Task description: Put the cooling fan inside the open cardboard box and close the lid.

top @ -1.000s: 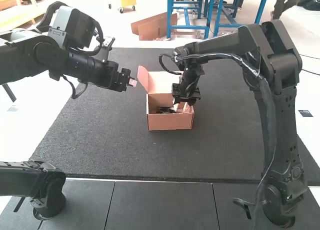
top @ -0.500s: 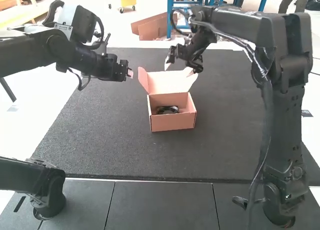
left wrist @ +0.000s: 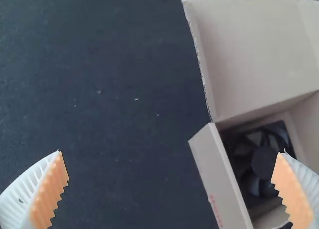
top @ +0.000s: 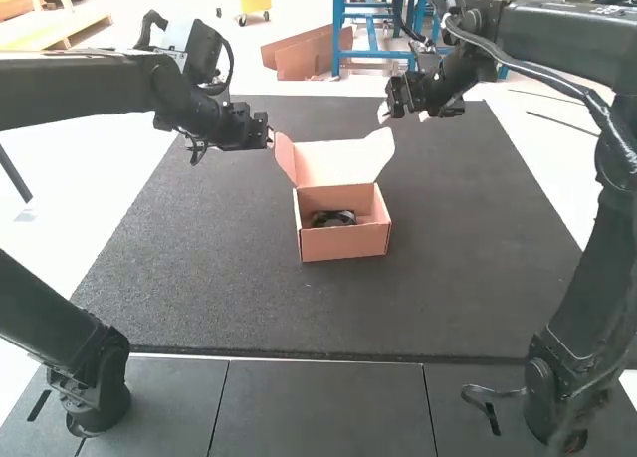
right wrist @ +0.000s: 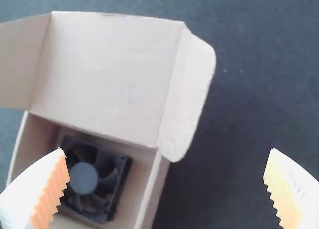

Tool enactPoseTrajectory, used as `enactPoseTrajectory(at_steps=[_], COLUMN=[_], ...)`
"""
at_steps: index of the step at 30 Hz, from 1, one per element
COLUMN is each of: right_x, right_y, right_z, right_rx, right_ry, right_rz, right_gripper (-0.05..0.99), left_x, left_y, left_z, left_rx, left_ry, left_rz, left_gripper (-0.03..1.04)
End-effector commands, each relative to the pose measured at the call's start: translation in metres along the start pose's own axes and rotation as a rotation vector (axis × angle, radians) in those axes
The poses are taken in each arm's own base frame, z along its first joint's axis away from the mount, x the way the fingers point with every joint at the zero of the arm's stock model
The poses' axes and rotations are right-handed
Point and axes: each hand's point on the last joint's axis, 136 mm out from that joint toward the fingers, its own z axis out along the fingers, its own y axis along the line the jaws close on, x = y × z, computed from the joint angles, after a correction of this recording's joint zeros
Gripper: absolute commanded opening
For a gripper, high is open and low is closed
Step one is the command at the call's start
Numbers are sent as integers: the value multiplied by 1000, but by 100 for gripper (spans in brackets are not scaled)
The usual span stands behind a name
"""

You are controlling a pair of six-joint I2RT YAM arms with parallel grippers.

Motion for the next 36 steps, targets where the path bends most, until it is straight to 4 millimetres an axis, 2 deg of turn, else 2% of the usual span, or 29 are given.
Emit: enactPoseTrajectory(at_steps=[1, 6, 11, 16, 28, 36], right_x=[2, 17, 13, -3, -10, -12], right_y=[-8, -9, -9, -14, -28, -32], right_z=[-9, 2, 10, 14, 41, 59], right_rx=[54, 38, 22, 23, -8, -44], right_ry=[-59, -53, -104, -187, -156, -131], right_rz=[-31, 7, 37, 40, 74, 121], right_gripper=[90, 90, 90, 90, 90, 90], left_x=[-23, -22, -25, -29, -52, -61], left_y=[17, 46, 60, 59, 51, 22], left_z=[-1, 14, 30, 50, 93, 106], left_rx=[-76, -189, -235, -236, -221, -103], left_ry=[-59, -54, -63, -56, -51, -43], left_rz=[-33, -51, -57, -53, -46, -38], left_gripper=[97, 97, 97, 97, 97, 97])
